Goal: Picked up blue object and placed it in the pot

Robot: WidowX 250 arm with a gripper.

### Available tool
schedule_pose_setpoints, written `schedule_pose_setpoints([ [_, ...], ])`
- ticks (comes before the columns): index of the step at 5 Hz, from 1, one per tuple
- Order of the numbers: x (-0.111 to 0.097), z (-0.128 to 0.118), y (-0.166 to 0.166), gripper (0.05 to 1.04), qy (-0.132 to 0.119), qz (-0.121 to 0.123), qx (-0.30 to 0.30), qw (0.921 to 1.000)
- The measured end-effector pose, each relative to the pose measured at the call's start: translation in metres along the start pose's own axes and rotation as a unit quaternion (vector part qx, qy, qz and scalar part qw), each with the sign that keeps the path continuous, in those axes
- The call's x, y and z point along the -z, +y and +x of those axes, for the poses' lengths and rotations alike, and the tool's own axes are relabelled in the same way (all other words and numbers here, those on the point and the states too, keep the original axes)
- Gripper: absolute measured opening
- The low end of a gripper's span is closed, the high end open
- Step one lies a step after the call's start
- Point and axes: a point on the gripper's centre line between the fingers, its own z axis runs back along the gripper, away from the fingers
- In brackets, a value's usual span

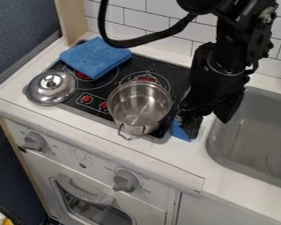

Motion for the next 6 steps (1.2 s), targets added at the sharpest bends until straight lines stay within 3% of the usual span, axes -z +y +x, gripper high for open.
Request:
schedule_pose_setpoints([
  [1,0.009,-0.002,0.002,1.001,0.002,0.013,-0.003,0.9999],
  [3,0.023,0.012,0.006,1.001,-0.009,0.007,-0.1,0.995],
  [4,0.036,0.019,0.002,1.001,0.004,-0.008,-0.134,0.9909],
  [5,0.054,0.027,0.004,1.001,0.021,0.004,-0.152,0.9881],
  [6,0.058,0.031,0.001,0.949,0.029,0.005,-0.154,0.9876],
])
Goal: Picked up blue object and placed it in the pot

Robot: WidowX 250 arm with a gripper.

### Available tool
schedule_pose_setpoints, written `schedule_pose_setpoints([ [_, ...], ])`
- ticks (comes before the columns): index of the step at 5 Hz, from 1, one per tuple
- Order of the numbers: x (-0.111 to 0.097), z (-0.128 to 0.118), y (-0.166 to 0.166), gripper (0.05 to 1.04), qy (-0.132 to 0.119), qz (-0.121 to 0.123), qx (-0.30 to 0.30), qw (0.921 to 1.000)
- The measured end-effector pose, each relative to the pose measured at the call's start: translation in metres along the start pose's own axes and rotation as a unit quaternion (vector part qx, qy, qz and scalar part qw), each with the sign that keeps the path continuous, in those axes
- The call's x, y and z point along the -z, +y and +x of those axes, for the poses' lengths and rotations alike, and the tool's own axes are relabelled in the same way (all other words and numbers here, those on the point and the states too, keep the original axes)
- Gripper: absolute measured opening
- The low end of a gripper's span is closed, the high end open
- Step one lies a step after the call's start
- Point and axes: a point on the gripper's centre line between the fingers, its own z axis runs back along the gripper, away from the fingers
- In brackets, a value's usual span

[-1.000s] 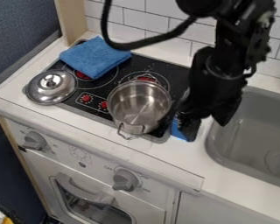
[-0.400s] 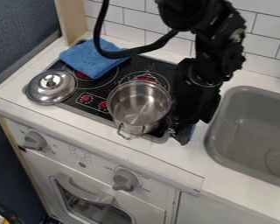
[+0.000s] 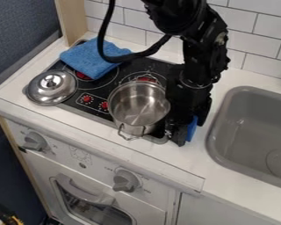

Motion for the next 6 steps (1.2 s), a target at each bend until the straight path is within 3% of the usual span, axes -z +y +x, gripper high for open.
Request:
schedule_pose_setpoints([
  [1,0.0,0.001,0.002,0.67,-0.002,-0.006,-0.003,1.0],
  [3,-0.001,-0.001,0.005,0.618,-0.002,0.002,0.006,1.0],
  [5,-0.034,-0.006,-0.001,0.618,0.027,-0.023,0.029,0.9989],
  [6,-0.057,0.014,0.003,0.618,0.015,-0.032,0.005,0.9994],
])
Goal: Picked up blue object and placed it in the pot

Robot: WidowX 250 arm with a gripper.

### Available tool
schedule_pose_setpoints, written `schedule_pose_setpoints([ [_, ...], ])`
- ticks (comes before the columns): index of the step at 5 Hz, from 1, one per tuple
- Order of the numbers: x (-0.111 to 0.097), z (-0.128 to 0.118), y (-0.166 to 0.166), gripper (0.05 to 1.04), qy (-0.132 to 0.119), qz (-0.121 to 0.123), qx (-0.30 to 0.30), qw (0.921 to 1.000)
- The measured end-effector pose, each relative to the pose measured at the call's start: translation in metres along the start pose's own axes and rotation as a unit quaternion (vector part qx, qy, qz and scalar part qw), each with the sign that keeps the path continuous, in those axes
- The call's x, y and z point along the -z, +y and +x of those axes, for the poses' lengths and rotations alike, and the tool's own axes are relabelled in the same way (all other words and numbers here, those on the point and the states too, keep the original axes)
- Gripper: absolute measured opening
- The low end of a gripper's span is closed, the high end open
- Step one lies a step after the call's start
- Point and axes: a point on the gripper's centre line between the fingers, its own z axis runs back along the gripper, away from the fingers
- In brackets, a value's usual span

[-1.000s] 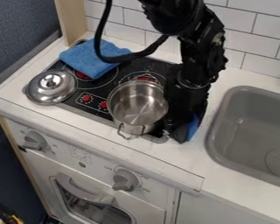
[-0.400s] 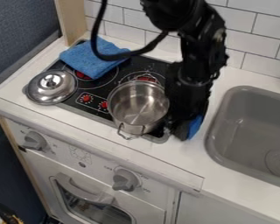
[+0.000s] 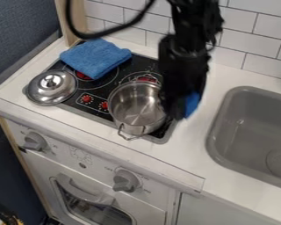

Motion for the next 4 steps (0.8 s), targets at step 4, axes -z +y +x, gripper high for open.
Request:
schedule_pose_setpoints([
  [4,0.011,0.056,0.031,0.618,-0.072,0.061,-0.087,0.9917],
])
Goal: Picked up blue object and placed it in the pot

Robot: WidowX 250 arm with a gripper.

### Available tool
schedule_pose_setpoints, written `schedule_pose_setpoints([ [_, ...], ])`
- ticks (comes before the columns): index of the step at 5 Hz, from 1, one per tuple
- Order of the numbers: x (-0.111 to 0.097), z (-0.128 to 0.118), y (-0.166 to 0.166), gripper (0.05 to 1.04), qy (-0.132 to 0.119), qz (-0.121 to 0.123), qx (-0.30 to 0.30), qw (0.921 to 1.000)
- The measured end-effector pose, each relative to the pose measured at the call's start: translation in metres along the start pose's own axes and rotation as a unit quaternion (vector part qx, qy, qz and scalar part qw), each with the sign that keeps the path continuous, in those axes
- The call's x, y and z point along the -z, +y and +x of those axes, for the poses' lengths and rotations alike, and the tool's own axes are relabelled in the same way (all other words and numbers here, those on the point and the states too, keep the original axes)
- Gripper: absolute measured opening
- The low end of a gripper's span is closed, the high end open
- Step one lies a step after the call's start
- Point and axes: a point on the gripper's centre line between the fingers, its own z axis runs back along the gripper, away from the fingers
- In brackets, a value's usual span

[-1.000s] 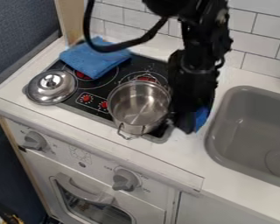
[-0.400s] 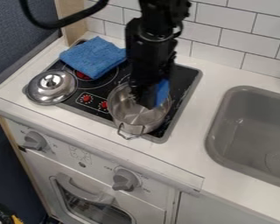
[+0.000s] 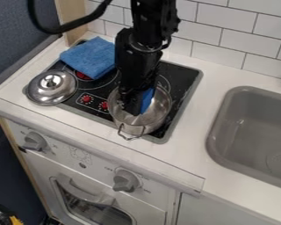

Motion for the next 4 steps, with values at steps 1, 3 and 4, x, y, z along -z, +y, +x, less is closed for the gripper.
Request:
schedule_pose_setpoints([
  [1,0.018,0.003,0.0,0.618,0.0,0.026,0.004,0.9996],
  [3,0.033,0.003,0.0,0.69,0.011,0.051,-0.004,0.9987],
  [4,0.032,0.005,-0.001,0.967,0.01,0.056,-0.013,0.9983],
])
